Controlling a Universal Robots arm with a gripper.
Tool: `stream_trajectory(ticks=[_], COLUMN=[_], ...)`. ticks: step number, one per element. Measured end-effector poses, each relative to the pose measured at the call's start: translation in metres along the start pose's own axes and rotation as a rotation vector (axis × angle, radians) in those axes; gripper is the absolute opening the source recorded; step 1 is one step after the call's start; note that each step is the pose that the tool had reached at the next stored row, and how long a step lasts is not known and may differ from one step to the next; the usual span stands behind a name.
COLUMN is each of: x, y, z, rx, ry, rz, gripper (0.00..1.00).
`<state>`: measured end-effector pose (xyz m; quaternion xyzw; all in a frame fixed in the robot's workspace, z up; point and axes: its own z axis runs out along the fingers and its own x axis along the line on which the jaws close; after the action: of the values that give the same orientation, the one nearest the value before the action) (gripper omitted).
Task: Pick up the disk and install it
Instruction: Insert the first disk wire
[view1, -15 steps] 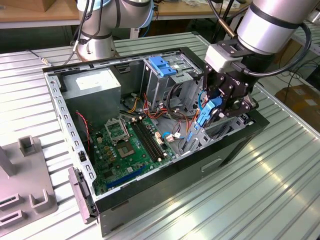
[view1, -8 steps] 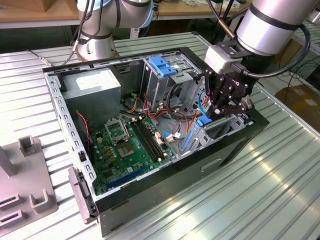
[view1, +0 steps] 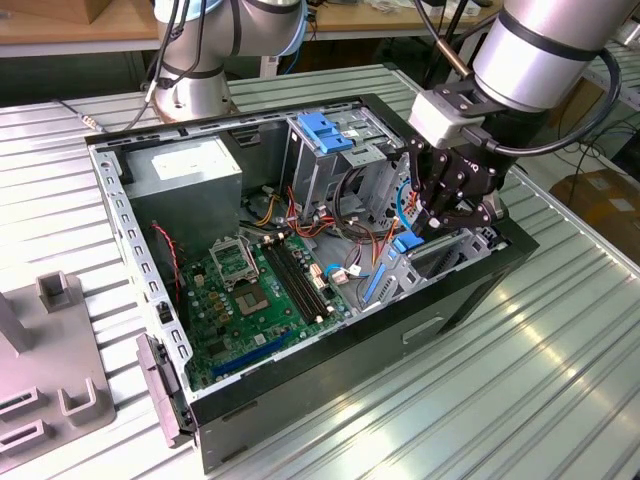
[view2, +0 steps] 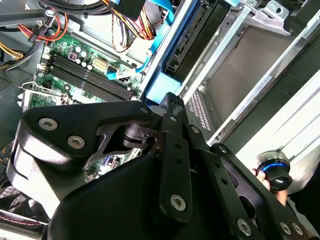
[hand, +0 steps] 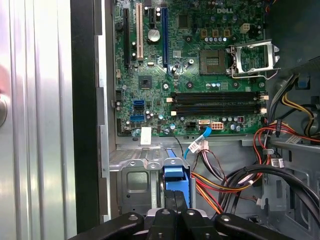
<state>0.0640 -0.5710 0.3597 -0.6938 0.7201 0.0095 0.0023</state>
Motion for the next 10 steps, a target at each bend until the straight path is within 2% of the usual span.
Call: stream_trajectory(ticks=[8, 10], x=[0.0002, 0.0002], y=[-0.0005, -0.0026], z=[0.0001, 0.0001], rx=[0.0, 0.0], ry=[-0.0001, 0.0], rz=[0.0, 0.0], gripper=[0.11, 0.11])
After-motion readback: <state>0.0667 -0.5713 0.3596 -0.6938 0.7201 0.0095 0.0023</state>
